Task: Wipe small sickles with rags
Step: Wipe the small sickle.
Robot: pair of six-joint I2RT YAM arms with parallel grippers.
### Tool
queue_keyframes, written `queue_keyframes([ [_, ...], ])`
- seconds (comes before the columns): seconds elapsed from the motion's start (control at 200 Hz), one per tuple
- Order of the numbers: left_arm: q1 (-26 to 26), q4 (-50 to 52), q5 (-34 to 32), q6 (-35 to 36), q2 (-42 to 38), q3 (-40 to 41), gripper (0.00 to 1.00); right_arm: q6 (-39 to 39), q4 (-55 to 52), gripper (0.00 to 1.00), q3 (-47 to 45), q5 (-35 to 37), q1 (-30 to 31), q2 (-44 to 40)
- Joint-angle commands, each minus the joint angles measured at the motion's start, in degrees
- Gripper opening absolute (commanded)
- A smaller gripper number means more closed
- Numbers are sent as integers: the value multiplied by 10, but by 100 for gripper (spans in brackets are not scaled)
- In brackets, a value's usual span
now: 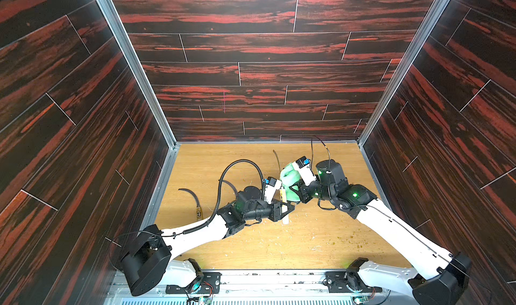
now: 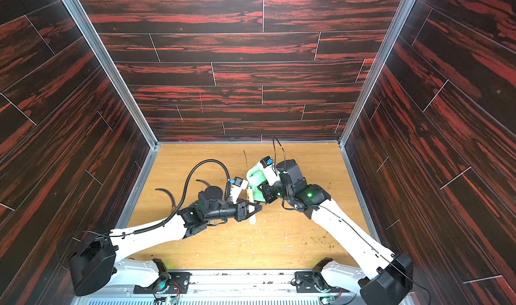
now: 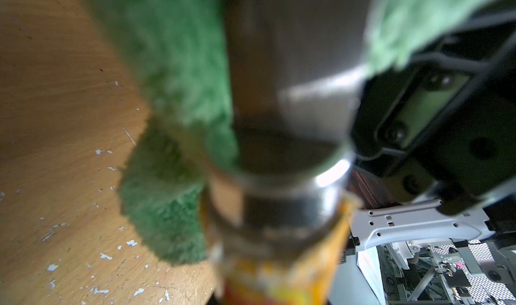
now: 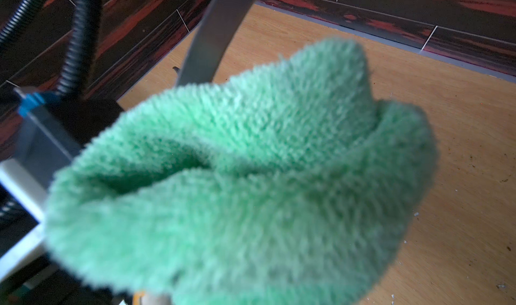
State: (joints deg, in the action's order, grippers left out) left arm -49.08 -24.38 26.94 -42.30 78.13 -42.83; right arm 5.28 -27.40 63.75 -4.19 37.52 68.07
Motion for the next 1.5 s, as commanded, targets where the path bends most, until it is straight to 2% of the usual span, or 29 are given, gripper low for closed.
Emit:
queue_keyframes([
  [0.0, 3, -19, 26, -4, 13, -8, 0, -9, 14, 0, 27, -10, 5, -6],
  [0.1, 3, -19, 51, -6, 28, -11, 0, -14, 24, 0, 44, -19, 5, 8],
  [0.426, -4, -26, 71, -6, 33, -11, 0, -9, 61, 0, 86, -63, 5, 50],
  [0.666, -42, 37, 81, 38, 36, -39, 0, -10, 77, 0, 104, -67, 5, 82],
  [0.992, -82, 76, 74, 61, 40, -44, 0, -23, 71, 0, 160, -67, -1, 133],
  [1.498, -107, 185, 69, 134, 16, -68, 0, -21, 81, 0, 193, -99, -13, 179],
])
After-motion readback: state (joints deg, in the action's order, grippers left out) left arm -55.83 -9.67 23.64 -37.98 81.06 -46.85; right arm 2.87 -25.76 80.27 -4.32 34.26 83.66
